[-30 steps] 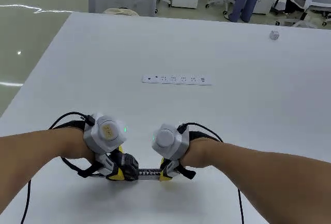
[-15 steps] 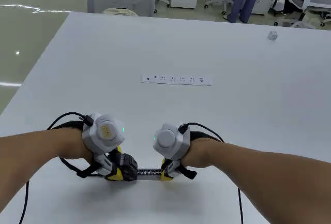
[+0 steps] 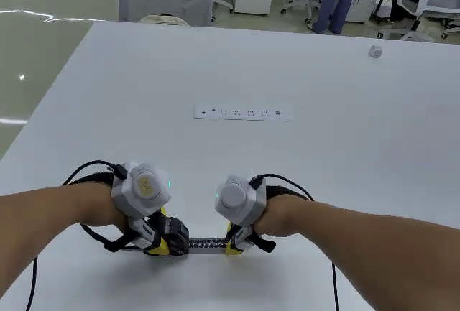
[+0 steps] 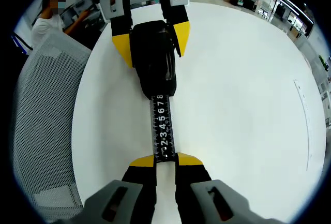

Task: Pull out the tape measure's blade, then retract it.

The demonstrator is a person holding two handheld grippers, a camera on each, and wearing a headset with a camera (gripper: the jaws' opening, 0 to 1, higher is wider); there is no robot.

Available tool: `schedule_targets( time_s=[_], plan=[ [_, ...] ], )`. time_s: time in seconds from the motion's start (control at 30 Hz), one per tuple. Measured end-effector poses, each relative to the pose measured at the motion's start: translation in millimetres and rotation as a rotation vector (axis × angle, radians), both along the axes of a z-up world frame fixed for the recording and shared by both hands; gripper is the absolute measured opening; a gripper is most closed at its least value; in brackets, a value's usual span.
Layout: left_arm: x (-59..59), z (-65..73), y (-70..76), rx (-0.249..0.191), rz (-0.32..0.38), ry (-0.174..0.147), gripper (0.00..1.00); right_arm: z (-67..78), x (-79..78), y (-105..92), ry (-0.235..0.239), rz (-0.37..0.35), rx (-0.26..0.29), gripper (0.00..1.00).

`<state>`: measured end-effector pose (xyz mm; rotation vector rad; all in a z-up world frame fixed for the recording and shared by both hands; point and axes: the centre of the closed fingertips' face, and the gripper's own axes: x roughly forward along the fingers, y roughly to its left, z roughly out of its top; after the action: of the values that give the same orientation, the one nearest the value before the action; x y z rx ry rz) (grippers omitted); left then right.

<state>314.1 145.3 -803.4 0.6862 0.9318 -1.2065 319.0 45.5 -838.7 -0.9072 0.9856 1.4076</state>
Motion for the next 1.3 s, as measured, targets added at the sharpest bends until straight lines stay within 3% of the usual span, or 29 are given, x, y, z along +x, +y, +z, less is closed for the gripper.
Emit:
schedule_targets(
  time_s=[1.3],
  plan=[
    [0.6,-1.2,0.2,0.007,0.0,-0.001,0.34,0.0,2.5,-18.2,-0.002,-0.006,-0.012,0.11]
  ],
)
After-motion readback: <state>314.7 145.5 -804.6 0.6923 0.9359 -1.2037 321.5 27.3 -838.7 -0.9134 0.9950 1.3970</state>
